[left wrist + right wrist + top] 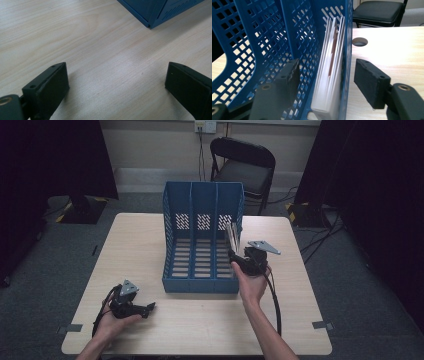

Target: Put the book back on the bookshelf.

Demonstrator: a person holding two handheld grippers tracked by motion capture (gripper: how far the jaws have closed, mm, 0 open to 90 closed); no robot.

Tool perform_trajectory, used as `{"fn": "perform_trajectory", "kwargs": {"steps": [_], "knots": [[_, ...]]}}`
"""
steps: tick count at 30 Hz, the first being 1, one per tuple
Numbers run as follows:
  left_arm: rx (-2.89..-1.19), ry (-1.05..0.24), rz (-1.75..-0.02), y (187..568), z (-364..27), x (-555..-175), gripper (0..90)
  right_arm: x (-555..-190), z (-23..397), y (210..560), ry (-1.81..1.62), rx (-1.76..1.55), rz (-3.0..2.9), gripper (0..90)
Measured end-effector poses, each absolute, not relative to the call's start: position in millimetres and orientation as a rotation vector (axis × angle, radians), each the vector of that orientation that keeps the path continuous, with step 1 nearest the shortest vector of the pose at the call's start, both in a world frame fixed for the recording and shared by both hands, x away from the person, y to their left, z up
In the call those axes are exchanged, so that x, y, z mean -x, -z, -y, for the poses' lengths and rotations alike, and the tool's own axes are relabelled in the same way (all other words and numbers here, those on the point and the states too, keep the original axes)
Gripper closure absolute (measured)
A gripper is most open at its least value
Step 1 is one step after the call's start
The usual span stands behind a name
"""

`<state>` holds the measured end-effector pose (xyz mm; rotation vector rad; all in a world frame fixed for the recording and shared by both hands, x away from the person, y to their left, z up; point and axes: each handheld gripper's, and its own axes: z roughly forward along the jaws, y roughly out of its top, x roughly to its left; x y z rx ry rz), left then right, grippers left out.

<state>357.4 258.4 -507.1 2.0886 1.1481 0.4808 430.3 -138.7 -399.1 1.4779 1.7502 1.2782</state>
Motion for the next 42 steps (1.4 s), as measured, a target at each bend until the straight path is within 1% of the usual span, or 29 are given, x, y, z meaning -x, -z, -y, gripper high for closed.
{"fn": "perform_trajectory", "kwargs": {"steps": [2, 11, 17, 20, 30, 36, 42], "knots": [[-2.089, -0.481, -1.148, 507, -258, -357, 4.3, -429, 144, 398, -1.296, -1.481, -1.756, 34.4], [-2.092, -0.48, -1.142, 507, -260, -357, 5.0, -414, 169, 396, -1.283, -1.431, -1.768, 31.6], [-2.092, -0.478, -1.138, 507, -260, -358, 5.2, -401, 187, 403, -1.28, -1.429, -1.78, 29.8], [-2.093, -0.478, -1.138, 507, -260, -357, 5.2, -396, 197, 409, -1.292, -1.439, -1.806, 27.2], [-2.088, -0.484, -1.148, 507, -261, -357, 5.4, -374, 240, 435, -1.181, -1.44, -1.897, 25.9], [-2.085, -0.484, -1.153, 507, -260, -357, 5.3, -367, 270, 448, -1.108, -1.385, -1.97, 24.3], [-2.085, -0.484, -1.154, 507, -260, -357, 5.3, -364, 284, 469, -1.03, -1.403, -2.019, 23.6]]}}
